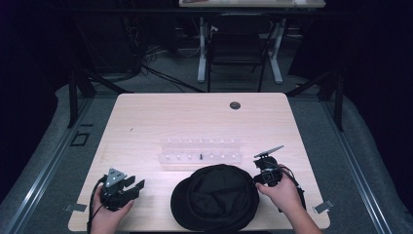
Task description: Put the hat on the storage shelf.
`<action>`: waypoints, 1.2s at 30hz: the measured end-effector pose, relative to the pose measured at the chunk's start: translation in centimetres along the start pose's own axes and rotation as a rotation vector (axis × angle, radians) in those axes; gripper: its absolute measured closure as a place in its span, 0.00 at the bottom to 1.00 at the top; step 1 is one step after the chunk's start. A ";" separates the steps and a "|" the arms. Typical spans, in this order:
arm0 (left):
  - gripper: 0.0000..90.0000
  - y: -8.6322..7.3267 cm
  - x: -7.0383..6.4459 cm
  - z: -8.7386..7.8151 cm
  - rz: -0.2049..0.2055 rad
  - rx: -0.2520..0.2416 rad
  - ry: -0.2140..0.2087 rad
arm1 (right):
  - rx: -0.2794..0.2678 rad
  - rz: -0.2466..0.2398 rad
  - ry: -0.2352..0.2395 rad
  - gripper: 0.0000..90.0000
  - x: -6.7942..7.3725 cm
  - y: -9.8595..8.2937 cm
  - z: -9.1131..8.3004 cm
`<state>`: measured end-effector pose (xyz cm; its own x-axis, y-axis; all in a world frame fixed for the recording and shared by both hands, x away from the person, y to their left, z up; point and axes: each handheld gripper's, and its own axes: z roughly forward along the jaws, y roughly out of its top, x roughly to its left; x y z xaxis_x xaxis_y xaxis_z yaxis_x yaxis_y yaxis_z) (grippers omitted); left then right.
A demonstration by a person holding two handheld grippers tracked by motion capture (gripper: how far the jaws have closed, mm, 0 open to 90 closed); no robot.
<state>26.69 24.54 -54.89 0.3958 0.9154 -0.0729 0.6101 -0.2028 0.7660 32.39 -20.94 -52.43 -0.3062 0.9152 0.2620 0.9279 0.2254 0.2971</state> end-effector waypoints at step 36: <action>0.63 -0.2 -0.3 0.4 0.012 0.013 -0.002 | 0.207 0.131 0.060 0.91 -3.5 -0.1 -0.3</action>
<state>26.71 24.13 -55.22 0.4046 0.9122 -0.0650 0.6143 -0.2185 0.7582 33.27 -24.27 -53.06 -0.1871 0.9209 0.3419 0.9823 0.1758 0.0639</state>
